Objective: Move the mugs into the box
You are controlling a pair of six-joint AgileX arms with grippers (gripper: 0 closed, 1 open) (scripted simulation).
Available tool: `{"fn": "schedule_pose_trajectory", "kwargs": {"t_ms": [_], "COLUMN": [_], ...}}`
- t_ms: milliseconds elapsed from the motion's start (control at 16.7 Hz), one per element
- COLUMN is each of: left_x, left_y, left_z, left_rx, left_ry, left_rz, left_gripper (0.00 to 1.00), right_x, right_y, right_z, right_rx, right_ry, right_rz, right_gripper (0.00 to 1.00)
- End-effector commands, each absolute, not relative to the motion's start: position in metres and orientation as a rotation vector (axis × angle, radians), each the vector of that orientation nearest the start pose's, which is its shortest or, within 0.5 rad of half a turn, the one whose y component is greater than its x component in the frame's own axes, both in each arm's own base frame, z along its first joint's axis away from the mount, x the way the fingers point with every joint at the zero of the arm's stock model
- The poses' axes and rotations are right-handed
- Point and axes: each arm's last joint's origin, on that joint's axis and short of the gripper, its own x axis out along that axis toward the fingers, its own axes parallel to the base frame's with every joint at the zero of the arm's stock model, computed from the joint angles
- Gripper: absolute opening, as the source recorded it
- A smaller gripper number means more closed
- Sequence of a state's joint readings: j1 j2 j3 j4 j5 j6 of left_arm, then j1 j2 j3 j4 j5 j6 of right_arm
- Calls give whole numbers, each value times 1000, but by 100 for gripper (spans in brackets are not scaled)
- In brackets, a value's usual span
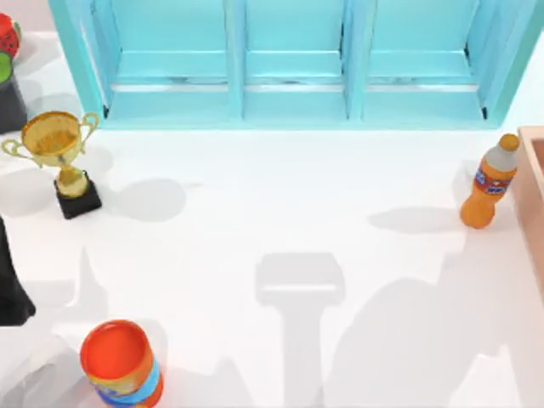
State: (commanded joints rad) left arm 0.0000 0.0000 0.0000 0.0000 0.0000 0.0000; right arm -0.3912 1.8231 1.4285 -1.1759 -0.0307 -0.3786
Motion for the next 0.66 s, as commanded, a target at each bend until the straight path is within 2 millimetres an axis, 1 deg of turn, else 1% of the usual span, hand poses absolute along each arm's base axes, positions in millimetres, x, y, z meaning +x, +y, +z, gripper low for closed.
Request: {"fn": "schedule_pose_trajectory", "kwargs": {"t_ms": [120,300,480,600,660], "left_x": [106,106,106,106,106], "left_y": [-1,-1,-1,-1,-1], "left_z": [160,160,160,160,160], "left_rx": [0,0,0,0,0], "left_ry": [0,0,0,0,0], "left_rz": [0,0,0,0,0], "left_gripper": [100,100,100,100,100], "right_x": [319,322,319,316,316], "right_y": [-127,-129,-127,-126,-126], "right_z": [231,268,302,313,314], "right_rx": [28,27,30,31,31], "right_ry": [1562,1559,1559,1558,1557], "right_rz": [21,18,14,12,12], "right_gripper": [100,100,100,100,100]}}
